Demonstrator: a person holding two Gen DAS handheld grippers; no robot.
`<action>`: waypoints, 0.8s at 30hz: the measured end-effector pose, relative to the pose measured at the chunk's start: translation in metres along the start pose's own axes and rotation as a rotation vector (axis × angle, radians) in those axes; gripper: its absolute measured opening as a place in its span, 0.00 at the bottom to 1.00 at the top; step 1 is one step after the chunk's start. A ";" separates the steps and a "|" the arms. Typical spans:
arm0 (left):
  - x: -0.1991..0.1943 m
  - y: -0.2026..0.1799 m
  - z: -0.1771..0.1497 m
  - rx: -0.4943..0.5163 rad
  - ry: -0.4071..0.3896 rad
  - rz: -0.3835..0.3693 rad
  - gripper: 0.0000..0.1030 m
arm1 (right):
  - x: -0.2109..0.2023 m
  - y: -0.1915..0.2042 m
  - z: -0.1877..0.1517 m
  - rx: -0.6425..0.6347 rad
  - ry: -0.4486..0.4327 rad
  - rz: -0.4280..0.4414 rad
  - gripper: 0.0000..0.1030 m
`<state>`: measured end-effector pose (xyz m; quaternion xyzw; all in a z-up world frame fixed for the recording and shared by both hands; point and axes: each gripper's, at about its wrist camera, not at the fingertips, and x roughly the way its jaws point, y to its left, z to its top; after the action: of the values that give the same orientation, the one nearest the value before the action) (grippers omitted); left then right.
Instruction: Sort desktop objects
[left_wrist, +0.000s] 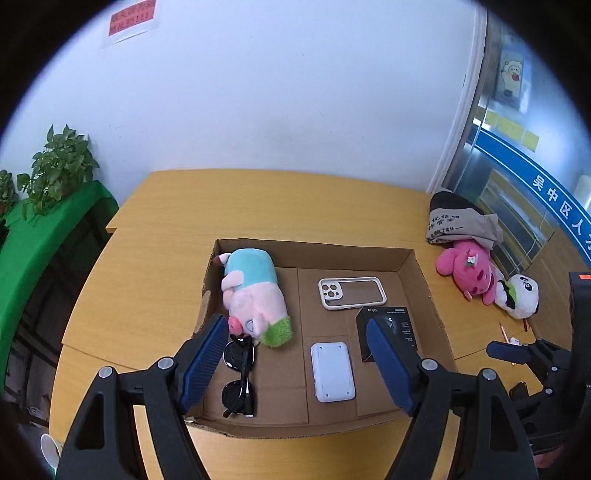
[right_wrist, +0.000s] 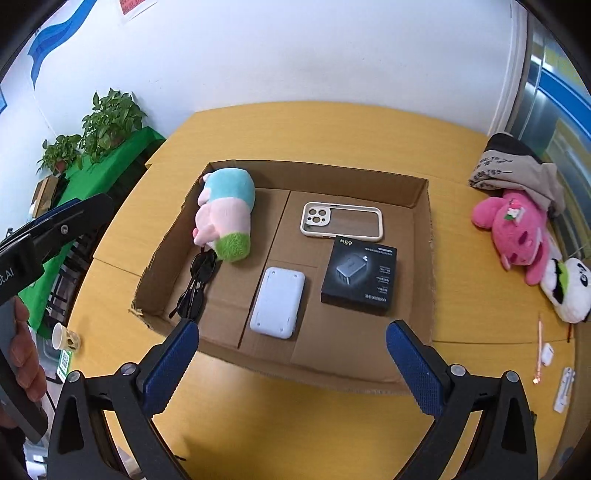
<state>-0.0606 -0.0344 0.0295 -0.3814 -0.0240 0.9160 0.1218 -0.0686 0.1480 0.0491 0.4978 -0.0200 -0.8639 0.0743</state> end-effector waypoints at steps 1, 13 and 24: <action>-0.004 0.001 -0.002 -0.005 -0.014 -0.004 0.75 | -0.004 0.001 -0.001 0.000 -0.003 -0.005 1.00; -0.021 -0.030 -0.016 0.127 0.025 0.106 0.75 | -0.033 0.001 -0.017 0.008 -0.023 -0.017 1.00; -0.019 -0.050 -0.027 0.146 0.080 0.071 0.76 | -0.042 -0.007 -0.024 0.012 -0.034 -0.019 1.00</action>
<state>-0.0186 0.0086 0.0307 -0.4085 0.0613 0.9031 0.1174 -0.0282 0.1624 0.0720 0.4836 -0.0217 -0.8728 0.0630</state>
